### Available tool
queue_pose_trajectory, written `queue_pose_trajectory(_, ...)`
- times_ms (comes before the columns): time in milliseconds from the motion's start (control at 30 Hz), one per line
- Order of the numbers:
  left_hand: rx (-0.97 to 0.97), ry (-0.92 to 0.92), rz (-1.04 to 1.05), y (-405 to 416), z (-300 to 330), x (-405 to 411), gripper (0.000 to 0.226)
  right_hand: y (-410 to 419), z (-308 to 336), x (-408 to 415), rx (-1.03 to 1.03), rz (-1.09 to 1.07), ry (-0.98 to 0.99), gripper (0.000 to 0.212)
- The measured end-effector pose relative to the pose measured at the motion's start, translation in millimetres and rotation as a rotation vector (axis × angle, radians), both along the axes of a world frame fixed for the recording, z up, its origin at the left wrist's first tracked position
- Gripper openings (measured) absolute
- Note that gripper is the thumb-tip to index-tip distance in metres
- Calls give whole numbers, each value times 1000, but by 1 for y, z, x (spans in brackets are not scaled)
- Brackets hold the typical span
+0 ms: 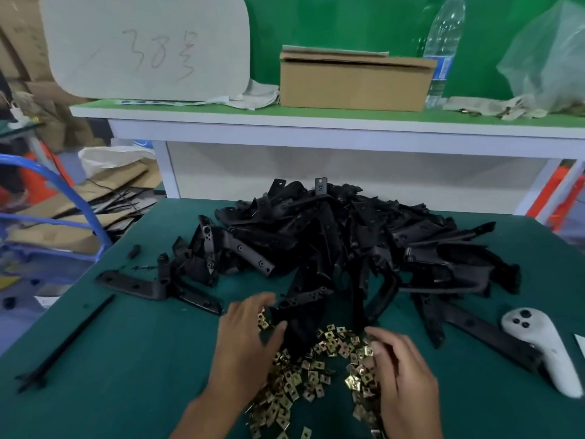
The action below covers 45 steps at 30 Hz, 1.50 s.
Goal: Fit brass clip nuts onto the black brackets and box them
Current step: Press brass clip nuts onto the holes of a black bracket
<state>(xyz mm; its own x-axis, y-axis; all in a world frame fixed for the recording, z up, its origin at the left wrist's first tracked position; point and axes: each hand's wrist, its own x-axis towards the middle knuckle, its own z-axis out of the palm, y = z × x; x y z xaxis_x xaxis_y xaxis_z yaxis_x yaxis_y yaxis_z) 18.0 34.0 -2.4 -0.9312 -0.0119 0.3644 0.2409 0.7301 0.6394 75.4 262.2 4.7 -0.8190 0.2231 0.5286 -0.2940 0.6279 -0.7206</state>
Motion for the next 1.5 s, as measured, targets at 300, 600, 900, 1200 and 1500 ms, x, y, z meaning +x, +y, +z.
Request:
queue_pose_trajectory(300, 152, 160, 56, 20, 24, -33, 12, 7, 3, 1, 115, -48, -70, 19)
queue_pose_trajectory(600, 1654, -104, -37, -24, 42, 13, 7, 6, 0, -5, -463, -21, -208, 21)
queue_pose_trajectory(900, 1971, -842, -802, 10, 13, 51, 44, -21, 18, 0, -1024, 454, -348, 12)
queue_pose_trajectory(1200, 1384, -653, -692, 17, -9, 49, 82, -32, 4, 15, -656, 430, -353, 10)
queue_pose_trajectory(1500, 1588, -635, -684, 18, -7, 49, 78, -24, 6, 13, -606, 423, -298, 9)
